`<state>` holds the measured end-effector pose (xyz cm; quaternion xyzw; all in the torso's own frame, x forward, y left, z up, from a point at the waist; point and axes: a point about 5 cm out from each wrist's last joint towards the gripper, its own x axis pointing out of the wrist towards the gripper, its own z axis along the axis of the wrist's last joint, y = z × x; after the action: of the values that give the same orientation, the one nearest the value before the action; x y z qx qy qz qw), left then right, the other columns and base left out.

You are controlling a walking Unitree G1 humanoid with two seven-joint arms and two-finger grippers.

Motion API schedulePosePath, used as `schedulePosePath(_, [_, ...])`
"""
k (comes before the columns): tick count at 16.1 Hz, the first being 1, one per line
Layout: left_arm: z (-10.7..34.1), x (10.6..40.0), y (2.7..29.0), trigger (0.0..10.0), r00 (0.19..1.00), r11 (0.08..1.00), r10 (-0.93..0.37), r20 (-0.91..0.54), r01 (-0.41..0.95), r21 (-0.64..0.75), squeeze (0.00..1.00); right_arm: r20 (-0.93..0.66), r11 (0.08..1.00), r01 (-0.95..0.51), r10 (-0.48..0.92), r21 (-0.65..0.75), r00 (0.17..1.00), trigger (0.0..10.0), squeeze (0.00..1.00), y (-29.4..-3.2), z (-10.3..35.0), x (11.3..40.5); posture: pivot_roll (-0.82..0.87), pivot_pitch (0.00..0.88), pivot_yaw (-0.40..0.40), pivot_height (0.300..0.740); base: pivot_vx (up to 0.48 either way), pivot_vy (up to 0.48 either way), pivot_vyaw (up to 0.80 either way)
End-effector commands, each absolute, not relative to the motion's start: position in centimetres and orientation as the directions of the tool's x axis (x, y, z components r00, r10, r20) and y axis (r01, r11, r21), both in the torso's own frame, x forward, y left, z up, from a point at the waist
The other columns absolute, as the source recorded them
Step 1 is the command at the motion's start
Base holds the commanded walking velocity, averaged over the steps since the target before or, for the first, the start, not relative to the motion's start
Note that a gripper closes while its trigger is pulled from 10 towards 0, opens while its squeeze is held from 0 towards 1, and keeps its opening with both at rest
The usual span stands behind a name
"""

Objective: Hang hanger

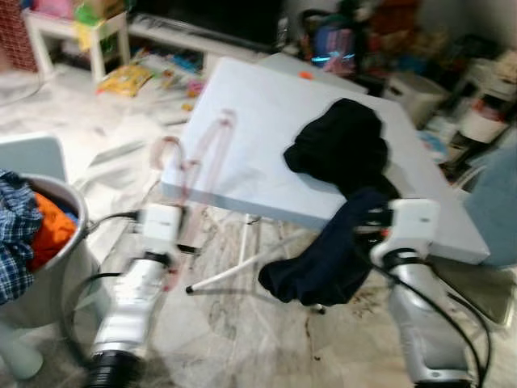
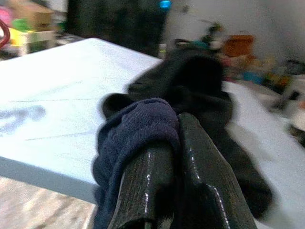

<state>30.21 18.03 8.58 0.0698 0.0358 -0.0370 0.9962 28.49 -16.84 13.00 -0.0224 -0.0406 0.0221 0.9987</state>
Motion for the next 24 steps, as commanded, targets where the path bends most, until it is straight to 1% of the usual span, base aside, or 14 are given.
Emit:
schedulePosePath(1, [9.1, 30.5, 16.0, 10.0, 0.991, 0.986, -0.122, -0.057, 0.127, 0.109, 0.00, 0.116, 0.996, -0.008, 0.018, -0.083, 0.993, 10.0, 0.00, -18.0, 13.6, 28.2, 0.31, 0.000, -0.221, 0.740, 0.405, 0.000, 0.00])
schedulePosePath(3, [9.0, 30.4, 15.7, 10.0, 0.991, 0.987, -0.123, -0.061, 0.129, 0.100, 0.00, 0.120, 0.995, -0.011, 0.022, -0.096, 0.992, 10.0, 0.00, -17.8, 13.4, 27.9, 0.30, 0.000, -0.218, 0.740, 0.394, 0.276, 0.21])
schedulePosePath(6, [9.0, 30.6, 15.2, 10.0, 0.987, 0.985, -0.145, -0.064, 0.150, 0.090, 0.00, 0.142, 0.995, -0.002, 0.016, -0.099, 0.990, 10.0, 0.00, -17.5, 13.9, 28.2, 0.29, 0.000, -0.209, 0.740, 0.396, 0.271, 0.68])
schedulePosePath(8, [9.1, 30.8, 15.0, 10.0, 0.986, 0.984, -0.155, -0.067, 0.160, 0.077, 0.00, 0.161, 0.995, -0.011, 0.027, -0.103, 0.987, 10.0, 0.00, -17.3, 14.3, 28.4, 0.28, 0.000, -0.202, 0.740, 0.403, 0.259, 0.00])
schedulePosePath(10, [9.1, 30.8, 14.8, 10.0, 0.984, 0.982, -0.166, -0.068, 0.171, 0.082, 0.00, 0.164, 0.995, 0.013, 0.003, -0.098, 0.986, 10.0, 0.00, -17.7, 14.4, 28.5, 0.27, 0.000, -0.197, 0.740, 0.405, 0.259, 0.00])
schedulePosePath(13, [9.0, 30.9, 14.8, 10.0, 0.982, 0.982, -0.172, -0.078, 0.177, 0.069, 0.00, 0.177, 0.995, 0.047, -0.031, -0.082, 0.984, 10.0, 0.00, -18.2, 14.6, 28.8, 0.28, 0.000, -0.195, 0.740, 0.440, 0.000, 0.00])
schedulePosePath(17, [9.1, 31.0, 14.4, 10.0, 0.979, 0.979, -0.185, -0.083, 0.191, 0.076, 0.00, 0.215, 0.997, 0.049, -0.036, -0.059, 0.976, 10.0, 0.00, -17.7, 15.4, 29.7, 0.29, 0.000, -0.187, 0.740, 0.447, 0.000, 0.00])
schedulePosePath(18, [9.2, 31.0, 14.1, 10.0, 0.979, 0.979, -0.190, -0.078, 0.195, 0.065, 0.00, 0.232, 0.997, 0.046, -0.031, -0.057, 0.972, 10.0, 0.00, -17.6, 15.8, 30.1, 0.29, 0.000, -0.185, 0.740, 0.000, 0.000, 0.00])
schedulePosePath(20, [9.4, 31.2, 13.9, 10.0, 0.979, 0.976, -0.191, -0.068, 0.197, 0.096, 0.00, 0.254, 0.998, 0.047, -0.034, -0.045, 0.967, 10.0, 0.00, -17.4, 16.8, 31.7, 0.29, 0.000, -0.182, 0.740, 0.000, 0.000, 0.00])
schedulePosePath(22, [9.5, 31.3, 13.6, 10.0, 0.978, 0.975, -0.200, -0.065, 0.205, 0.086, 0.00, 0.306, 1.000, -0.001, 0.000, 0.004, 0.952, 10.0, 0.00, -16.7, 20.0, 34.9, 0.29, 0.000, -0.187, 0.740, 0.000, 0.000, 0.00])
schedulePosePath(24, [9.6, 31.4, 13.3, 10.0, 0.979, 0.977, -0.197, -0.060, 0.201, 0.077, 0.00, 0.347, 0.998, -0.057, 0.041, 0.036, 0.937, 10.0, 0.00, -16.1, 22.8, 37.1, 0.30, 0.000, -0.201, 0.740, 0.000, 0.000, 0.00])
